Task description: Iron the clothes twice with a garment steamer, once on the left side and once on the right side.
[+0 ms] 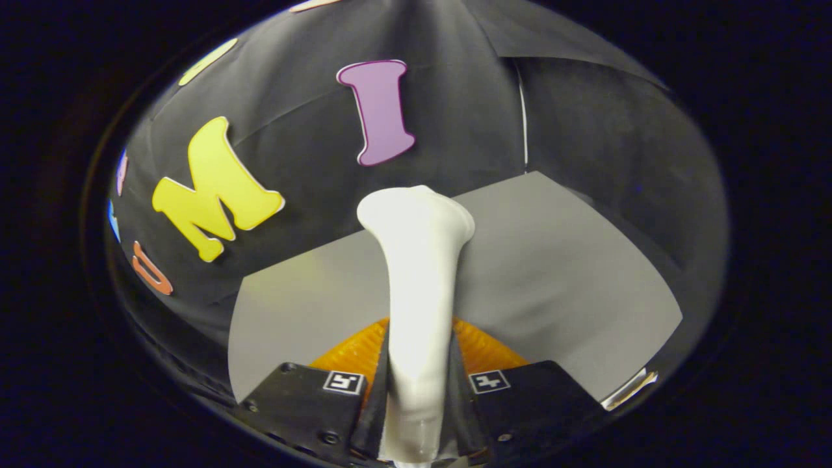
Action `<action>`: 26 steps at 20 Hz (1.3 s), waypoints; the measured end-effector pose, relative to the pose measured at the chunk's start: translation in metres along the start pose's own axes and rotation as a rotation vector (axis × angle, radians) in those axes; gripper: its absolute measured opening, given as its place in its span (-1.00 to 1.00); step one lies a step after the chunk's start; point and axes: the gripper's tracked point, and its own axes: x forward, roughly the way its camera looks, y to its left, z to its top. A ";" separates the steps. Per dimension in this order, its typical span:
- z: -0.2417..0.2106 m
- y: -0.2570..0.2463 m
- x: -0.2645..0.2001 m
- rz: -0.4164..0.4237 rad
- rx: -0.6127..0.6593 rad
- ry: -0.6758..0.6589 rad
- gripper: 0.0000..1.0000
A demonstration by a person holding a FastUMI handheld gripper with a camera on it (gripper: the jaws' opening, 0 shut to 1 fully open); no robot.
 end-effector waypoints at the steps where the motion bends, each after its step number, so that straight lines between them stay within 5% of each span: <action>1: -0.001 0.001 -0.001 0.006 0.000 -0.011 -0.11; 6: 0.009 0.004 -0.023 -0.006 -0.015 -0.155 -0.29; 12: 0.001 0.057 -0.101 0.065 -0.118 -0.375 -0.30; 26: -0.181 0.171 -0.250 0.148 -0.211 -0.542 -0.31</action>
